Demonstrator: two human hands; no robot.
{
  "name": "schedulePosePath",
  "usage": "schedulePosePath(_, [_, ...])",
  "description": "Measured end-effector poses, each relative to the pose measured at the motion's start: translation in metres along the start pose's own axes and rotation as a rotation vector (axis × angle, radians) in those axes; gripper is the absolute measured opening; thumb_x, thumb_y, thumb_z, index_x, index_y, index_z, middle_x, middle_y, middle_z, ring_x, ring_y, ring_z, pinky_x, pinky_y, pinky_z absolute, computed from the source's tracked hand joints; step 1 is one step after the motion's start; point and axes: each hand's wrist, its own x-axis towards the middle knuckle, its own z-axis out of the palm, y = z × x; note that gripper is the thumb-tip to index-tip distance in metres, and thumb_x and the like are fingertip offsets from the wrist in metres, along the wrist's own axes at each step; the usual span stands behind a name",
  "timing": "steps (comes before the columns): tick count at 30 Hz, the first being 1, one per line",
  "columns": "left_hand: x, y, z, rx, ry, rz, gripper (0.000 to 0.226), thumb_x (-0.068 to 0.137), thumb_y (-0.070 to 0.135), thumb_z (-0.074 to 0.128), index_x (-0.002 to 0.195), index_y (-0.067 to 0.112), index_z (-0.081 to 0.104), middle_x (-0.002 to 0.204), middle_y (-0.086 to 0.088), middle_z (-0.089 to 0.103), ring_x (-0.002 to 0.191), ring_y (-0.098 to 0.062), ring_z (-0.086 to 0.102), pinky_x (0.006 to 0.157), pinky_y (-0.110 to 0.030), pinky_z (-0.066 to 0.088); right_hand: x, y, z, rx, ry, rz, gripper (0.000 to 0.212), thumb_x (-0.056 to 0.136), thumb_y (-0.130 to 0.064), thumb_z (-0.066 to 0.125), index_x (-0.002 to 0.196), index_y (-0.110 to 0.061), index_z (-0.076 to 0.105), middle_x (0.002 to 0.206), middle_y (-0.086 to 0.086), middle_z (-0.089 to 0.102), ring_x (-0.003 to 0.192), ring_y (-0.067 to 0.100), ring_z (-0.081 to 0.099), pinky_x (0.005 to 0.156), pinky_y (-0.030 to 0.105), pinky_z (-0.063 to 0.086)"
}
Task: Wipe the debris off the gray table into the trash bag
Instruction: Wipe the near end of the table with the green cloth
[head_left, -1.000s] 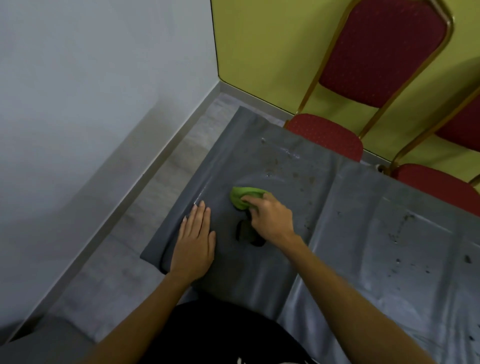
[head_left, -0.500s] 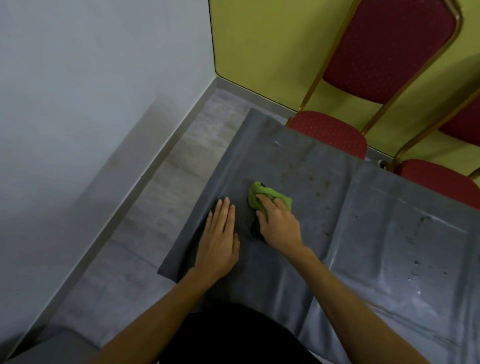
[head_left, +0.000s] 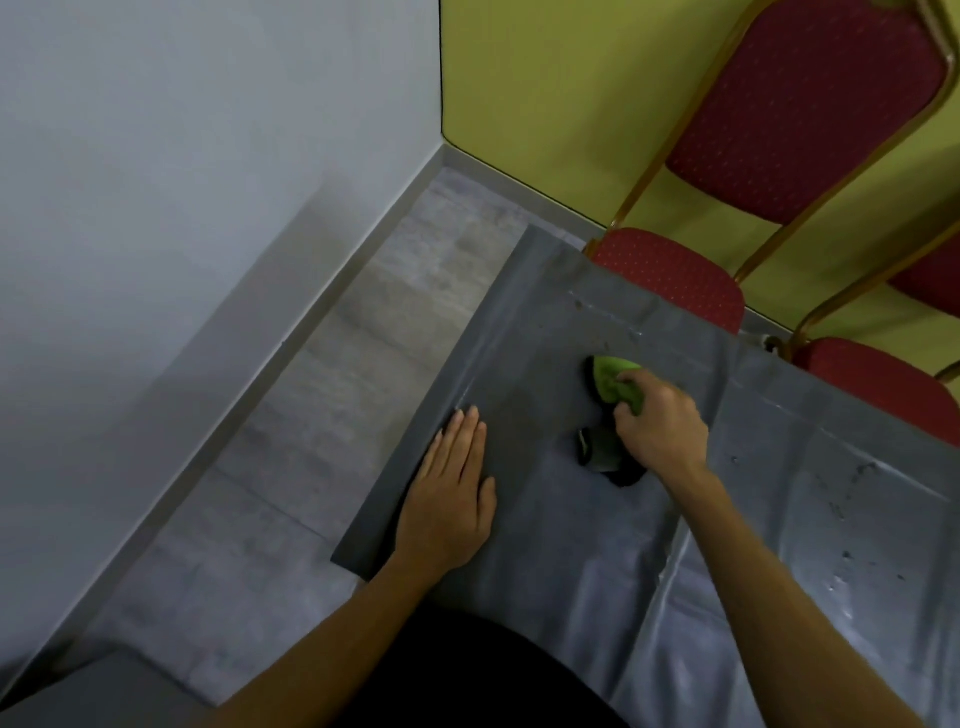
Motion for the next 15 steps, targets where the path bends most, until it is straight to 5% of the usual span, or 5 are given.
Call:
schedulePosePath(5, [0.000,0.000,0.000,0.022,-0.004,-0.015,0.067,0.100,0.036,0.038,0.155,0.007,0.016,0.165,-0.007,0.010,0.152,-0.020,0.008,0.124,-0.035,0.013,-0.017,-0.056,0.033,0.132,-0.026,-0.200,0.046,0.091,-0.024,0.061,0.135,-0.025,0.048,0.135,0.009,0.055,0.113,0.035,0.057,0.088,0.047,0.052])
schedulePosePath(9, [0.000,-0.003,0.002,0.032,-0.008,-0.017,0.066,0.098,0.036,0.038,0.154,0.005,0.021,0.163,-0.010,0.016,0.152,-0.020,0.012,0.124,-0.035,0.012,-0.039,-0.101,0.081,0.040,-0.098,-0.414,0.041,0.096,-0.028,0.053,0.136,-0.023,0.048,0.134,0.008,0.050,0.097,0.037,0.061,0.067,0.048,0.055])
schedulePosePath(15, [0.002,-0.001,0.001,0.054,-0.040,-0.034,0.067,0.100,0.039,0.033,0.156,0.008,0.014,0.165,-0.007,0.010,0.152,-0.017,0.007,0.124,-0.035,0.012,-0.026,-0.110,0.092,-0.082,-0.039,-0.409,0.032,0.092,-0.018,0.054,0.124,-0.017,0.053,0.118,0.007,0.053,0.080,0.035,0.058,0.047,0.035,0.039])
